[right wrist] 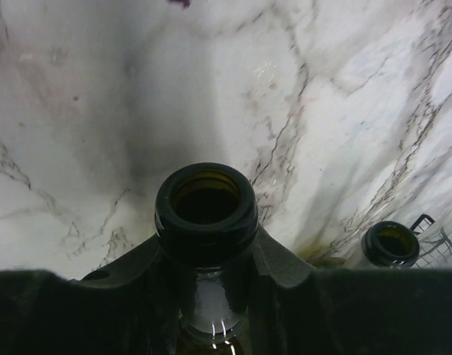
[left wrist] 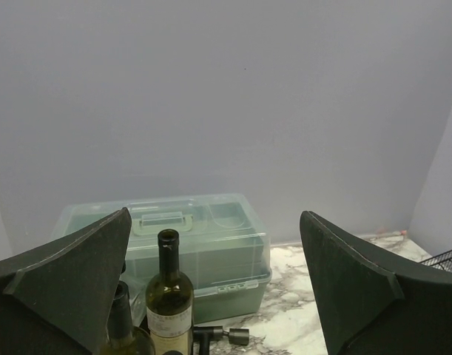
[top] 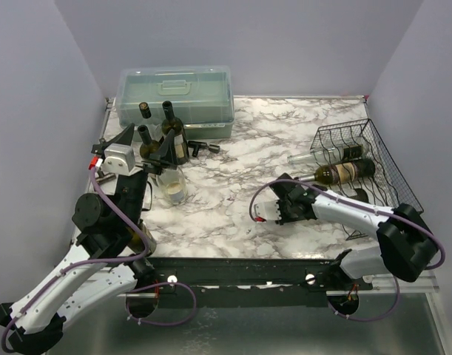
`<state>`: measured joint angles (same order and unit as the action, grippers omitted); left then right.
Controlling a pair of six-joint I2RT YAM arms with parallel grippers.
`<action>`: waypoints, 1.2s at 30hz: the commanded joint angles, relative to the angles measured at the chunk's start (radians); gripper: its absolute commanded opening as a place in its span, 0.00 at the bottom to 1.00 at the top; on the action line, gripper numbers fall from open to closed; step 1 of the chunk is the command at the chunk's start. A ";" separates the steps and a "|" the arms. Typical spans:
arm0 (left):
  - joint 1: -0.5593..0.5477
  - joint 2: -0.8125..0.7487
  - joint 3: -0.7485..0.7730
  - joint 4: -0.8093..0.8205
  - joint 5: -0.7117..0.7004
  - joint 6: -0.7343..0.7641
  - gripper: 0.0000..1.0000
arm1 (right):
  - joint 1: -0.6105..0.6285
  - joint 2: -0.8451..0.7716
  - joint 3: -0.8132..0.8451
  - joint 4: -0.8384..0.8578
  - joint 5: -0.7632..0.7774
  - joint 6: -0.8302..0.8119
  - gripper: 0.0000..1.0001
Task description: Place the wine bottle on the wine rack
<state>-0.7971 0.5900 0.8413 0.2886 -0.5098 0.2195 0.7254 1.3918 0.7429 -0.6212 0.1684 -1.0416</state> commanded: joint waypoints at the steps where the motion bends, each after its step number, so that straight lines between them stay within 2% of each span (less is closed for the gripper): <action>1: -0.011 0.000 -0.011 0.036 -0.034 0.028 0.98 | -0.050 -0.083 -0.074 0.039 0.048 -0.100 0.01; 7: -0.023 0.008 -0.011 0.035 -0.033 0.032 0.98 | -0.124 -0.114 -0.151 0.169 0.036 -0.205 0.01; 17: -0.024 0.003 -0.014 0.038 -0.026 0.034 0.98 | -0.245 -0.081 -0.151 0.272 -0.043 -0.312 0.01; 29: -0.036 0.011 -0.019 0.046 -0.021 0.034 0.98 | -0.307 -0.097 -0.235 0.352 -0.043 -0.379 0.01; 36: -0.040 0.010 -0.022 0.050 -0.022 0.037 0.98 | -0.349 -0.090 -0.227 0.391 -0.041 -0.409 0.04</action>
<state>-0.8280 0.5983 0.8330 0.3138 -0.5243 0.2481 0.4023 1.2850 0.5274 -0.3103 0.1257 -1.3731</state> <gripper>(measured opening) 0.978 0.348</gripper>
